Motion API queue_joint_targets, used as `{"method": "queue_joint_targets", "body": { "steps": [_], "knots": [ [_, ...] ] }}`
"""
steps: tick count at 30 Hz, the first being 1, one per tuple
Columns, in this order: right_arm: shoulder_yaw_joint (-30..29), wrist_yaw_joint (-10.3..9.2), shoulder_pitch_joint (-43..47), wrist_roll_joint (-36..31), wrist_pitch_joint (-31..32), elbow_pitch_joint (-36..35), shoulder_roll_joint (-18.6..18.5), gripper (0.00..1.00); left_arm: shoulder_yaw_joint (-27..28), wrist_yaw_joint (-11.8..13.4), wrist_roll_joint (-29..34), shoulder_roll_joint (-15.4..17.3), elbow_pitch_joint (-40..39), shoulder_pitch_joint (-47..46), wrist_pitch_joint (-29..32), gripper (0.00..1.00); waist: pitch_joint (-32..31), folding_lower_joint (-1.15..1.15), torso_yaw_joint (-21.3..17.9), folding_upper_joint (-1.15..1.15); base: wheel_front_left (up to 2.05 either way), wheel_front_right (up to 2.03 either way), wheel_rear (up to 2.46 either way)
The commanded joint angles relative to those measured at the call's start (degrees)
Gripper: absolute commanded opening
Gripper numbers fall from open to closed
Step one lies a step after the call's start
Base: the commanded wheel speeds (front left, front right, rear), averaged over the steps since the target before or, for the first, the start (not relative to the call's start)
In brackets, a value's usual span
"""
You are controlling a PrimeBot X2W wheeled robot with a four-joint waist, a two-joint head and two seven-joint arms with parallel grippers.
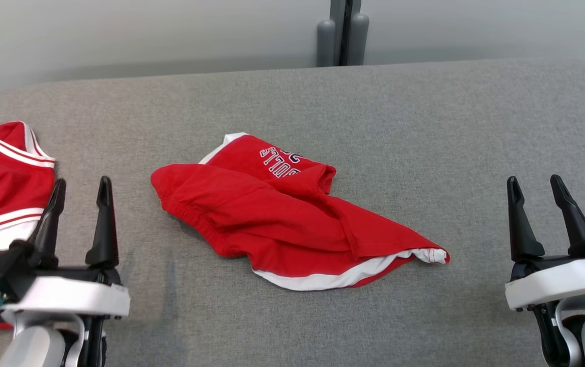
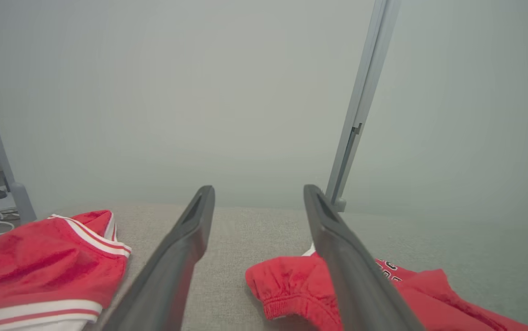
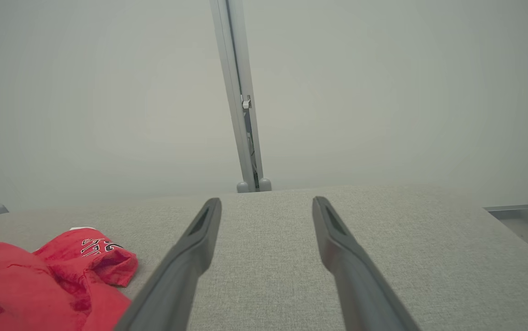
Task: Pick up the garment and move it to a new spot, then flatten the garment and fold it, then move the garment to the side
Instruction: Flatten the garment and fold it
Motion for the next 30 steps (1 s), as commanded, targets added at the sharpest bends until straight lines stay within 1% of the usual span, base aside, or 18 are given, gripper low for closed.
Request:
{"method": "queue_joint_targets", "body": {
  "steps": [1, 2, 6, 13, 27, 30],
  "knots": [
    [0.00, 0.01, 0.85, -0.35, 0.44, -0.60, -0.31, 1.00, 0.83, 0.65, 0.83, 0.22, -0.33, 1.58, -0.45, 1.00, -1.01, 0.00, 0.47, 0.00, 0.00, 0.00, 0.00],
    [0.05, 0.01, 1.36, -0.52, 0.89, -0.71, -0.31, 1.00, 1.22, 1.05, 1.70, 0.47, -0.89, 3.28, -0.67, 1.00, -1.60, 0.00, 0.61, 0.00, 0.00, 0.00, 0.00],
    [0.22, 0.01, 2.21, -0.61, 1.46, -1.28, -0.31, 1.00, 1.04, 1.34, 2.82, 1.10, -1.53, 6.16, -0.74, 1.00, -2.11, 0.00, 0.78, 0.00, 0.00, 0.00, 0.00],
    [0.06, 0.01, 2.94, -0.30, 2.05, -2.06, -0.31, 1.00, 0.66, 1.59, 3.18, 1.22, -1.83, 7.65, -0.56, 1.00, -1.94, 0.00, 1.19, 0.00, 0.00, 0.00, 0.00],
    [0.10, 0.01, 2.94, -0.14, 2.19, -2.37, -0.31, 1.00, 0.06, 1.85, 2.76, 1.64, -2.40, 7.16, 0.42, 1.00, -1.75, 0.00, 1.46, 0.00, 0.00, 0.00, 0.00],
    [-0.10, 0.01, 2.71, -0.10, 2.30, -2.59, -0.31, 1.00, -0.90, 0.90, 2.65, 1.84, -2.65, 5.25, 2.00, 1.00, -1.14, 0.00, 1.70, 0.00, 0.00, 0.00, 0.00]
  ]
}}
